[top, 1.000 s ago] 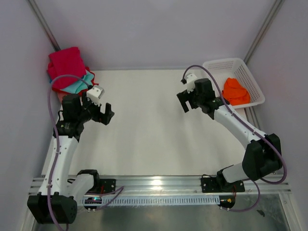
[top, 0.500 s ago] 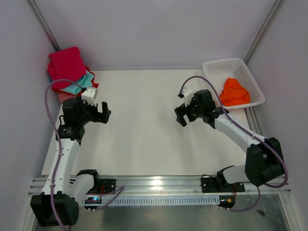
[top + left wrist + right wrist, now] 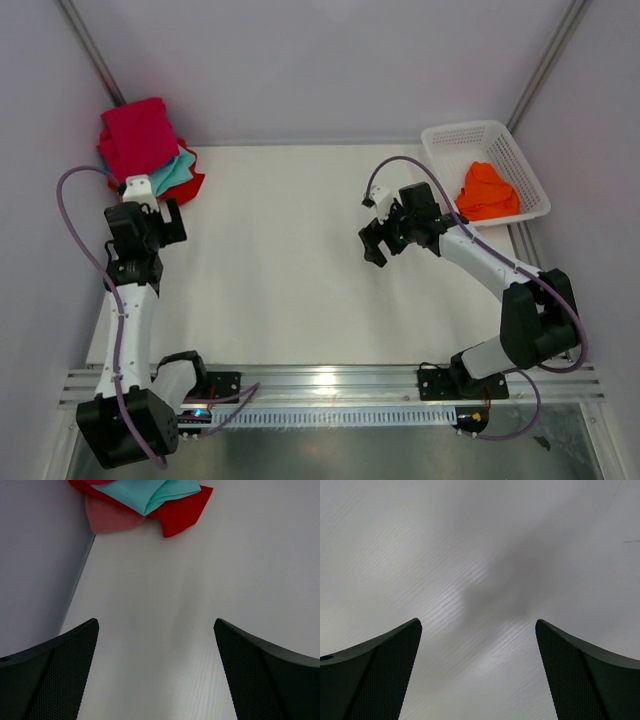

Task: Fold and stack the t-shirts
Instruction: Neatly place the folded tshirt to the corner

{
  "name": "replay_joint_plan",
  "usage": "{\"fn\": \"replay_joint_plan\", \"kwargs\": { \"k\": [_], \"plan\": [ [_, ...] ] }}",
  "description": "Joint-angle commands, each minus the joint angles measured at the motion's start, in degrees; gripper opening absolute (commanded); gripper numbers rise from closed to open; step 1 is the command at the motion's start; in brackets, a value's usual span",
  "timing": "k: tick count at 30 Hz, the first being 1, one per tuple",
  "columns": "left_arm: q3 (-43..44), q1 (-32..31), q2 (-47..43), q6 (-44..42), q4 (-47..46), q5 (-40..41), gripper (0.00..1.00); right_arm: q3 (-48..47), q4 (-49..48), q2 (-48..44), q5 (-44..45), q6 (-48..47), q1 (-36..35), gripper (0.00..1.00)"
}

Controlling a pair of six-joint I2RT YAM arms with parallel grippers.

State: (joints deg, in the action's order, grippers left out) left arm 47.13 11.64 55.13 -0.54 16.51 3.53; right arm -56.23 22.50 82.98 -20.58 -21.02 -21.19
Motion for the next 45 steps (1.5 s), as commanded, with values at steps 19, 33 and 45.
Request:
{"fn": "replay_joint_plan", "kwargs": {
  "k": [19, 33, 45],
  "plan": [
    [2.35, 3.48, 3.14, 0.8, -4.04, 2.18, 0.99, -1.96, 0.26, 0.69, -3.06, 0.71, -0.08, 0.99],
    [0.5, 3.48, 3.66, 0.71, -3.15, -0.45, 0.99, -1.78, -0.53, 0.61, -2.63, 0.8, -0.17, 0.99],
    [-0.03, 3.65, 3.75, 0.71, -1.75, -10.73, 0.99, 3.93, -15.64, -4.93, 26.71, 10.55, 0.27, 0.99]
  ]
}}
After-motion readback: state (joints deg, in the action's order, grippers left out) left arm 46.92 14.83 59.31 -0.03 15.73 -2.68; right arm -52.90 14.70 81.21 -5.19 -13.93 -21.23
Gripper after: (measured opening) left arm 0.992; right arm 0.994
